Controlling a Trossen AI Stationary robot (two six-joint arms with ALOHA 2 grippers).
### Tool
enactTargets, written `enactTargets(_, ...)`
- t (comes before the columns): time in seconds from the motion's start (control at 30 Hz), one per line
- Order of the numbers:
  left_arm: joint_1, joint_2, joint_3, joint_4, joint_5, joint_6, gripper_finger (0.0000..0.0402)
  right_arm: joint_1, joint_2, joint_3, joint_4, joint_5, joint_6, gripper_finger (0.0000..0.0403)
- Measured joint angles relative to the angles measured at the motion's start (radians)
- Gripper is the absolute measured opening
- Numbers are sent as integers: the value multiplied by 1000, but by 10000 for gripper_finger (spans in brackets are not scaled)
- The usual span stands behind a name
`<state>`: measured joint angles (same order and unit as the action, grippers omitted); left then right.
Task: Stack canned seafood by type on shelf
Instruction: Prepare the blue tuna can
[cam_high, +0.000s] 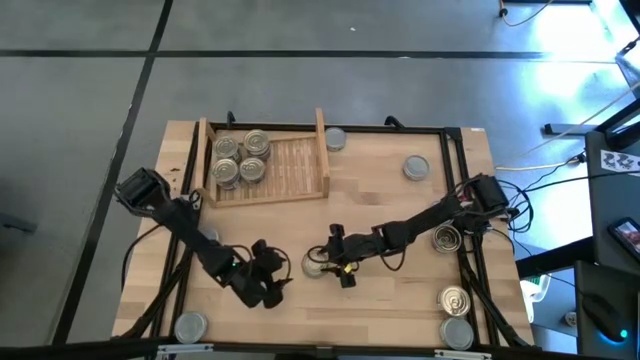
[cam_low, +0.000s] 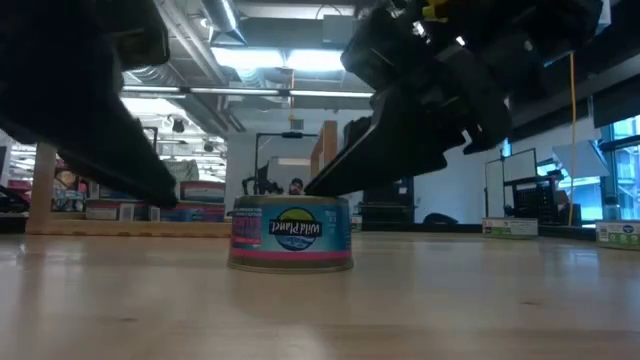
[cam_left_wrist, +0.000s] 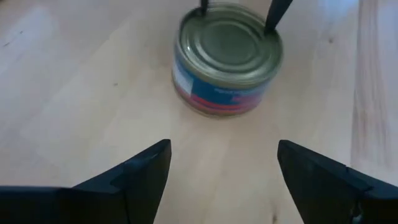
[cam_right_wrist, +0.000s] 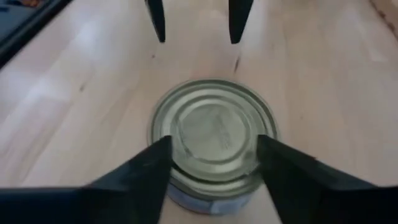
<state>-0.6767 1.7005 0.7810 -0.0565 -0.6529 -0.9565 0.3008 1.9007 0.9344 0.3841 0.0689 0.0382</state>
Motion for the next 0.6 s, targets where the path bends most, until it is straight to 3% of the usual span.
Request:
enactTargets(0.17, 16, 45, -34, 86, -3, 29, 292, 1, -5, -1, -54, -1, -24, 125)
enactTargets(0.27, 37, 82, -35, 141, -4, 71, 292, 1, 5, -52, 45, -5, -46, 81)
enactTargets(0.5, 74, 157, -35, 235, -7, 167, 292, 0, 36, -230, 377, -19, -26, 15)
enactTargets(0.6, 85, 160, -35, 237, -3, 183, 292, 0, 71, -279, 484, -14, 7, 5)
